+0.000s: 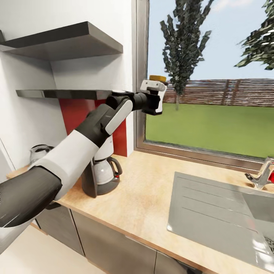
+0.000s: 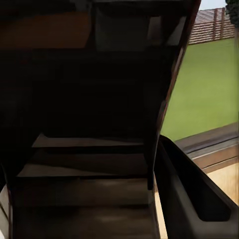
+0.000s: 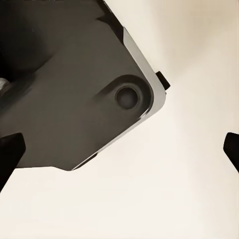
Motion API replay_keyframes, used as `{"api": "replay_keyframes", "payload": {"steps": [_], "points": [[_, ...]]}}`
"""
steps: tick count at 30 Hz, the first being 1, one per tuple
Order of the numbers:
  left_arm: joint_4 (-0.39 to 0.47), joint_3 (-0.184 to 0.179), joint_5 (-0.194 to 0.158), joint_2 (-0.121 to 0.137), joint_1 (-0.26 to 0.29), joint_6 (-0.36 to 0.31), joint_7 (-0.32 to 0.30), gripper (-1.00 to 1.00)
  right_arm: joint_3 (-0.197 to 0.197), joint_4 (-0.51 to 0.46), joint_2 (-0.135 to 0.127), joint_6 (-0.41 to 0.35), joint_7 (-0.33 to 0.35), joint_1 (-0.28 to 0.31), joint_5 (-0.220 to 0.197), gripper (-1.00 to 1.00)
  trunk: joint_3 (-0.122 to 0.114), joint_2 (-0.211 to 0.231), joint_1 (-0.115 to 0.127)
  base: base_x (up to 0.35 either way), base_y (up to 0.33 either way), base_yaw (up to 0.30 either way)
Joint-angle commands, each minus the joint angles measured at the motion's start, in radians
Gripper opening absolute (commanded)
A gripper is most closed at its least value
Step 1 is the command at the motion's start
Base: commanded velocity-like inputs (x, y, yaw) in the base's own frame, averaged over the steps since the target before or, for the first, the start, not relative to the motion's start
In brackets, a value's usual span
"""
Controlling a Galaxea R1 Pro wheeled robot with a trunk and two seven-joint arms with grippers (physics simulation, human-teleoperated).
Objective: Set up a coffee station on the kitchen countertop: keep the coffee maker on the countertop, move the bottle of coffee from the kitchen shelf to the counter next to the coffee maker, place a paper coffee filter on top of the coffee maker, put the saucer next to the coffee maker with the coffee cup on the saucer, and place the electric kettle next to the coffee maker.
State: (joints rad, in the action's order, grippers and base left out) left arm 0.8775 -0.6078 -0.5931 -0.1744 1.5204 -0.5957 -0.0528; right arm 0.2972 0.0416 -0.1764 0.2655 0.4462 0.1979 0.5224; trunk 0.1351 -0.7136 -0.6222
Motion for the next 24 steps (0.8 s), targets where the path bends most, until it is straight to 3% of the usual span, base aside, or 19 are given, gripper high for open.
{"api": "replay_keyframes", "payload": {"steps": [1,14,24], "points": [[0.001,0.0,0.003,0.0,0.0,-0.003,-0.004,-1.0,0.008,0.003,0.0,0.007,0.0,0.002,-0.004,1.0,0.002,-0.001,0.0,0.0,-0.056,0.0],[0.001,0.0,0.004,0.0,-0.005,-0.002,-0.002,-1.0,0.008,0.003,0.0,0.008,0.0,0.002,-0.004,1.0,0.001,-0.001,0.0,-0.012,-0.167,-0.005],[0.0,0.0,0.004,0.0,-0.017,0.0,-0.002,-1.0,0.008,0.003,0.0,0.008,0.0,0.002,-0.004,1.0,-0.009,-0.001,0.0,-0.229,-0.057,-0.14]]}}
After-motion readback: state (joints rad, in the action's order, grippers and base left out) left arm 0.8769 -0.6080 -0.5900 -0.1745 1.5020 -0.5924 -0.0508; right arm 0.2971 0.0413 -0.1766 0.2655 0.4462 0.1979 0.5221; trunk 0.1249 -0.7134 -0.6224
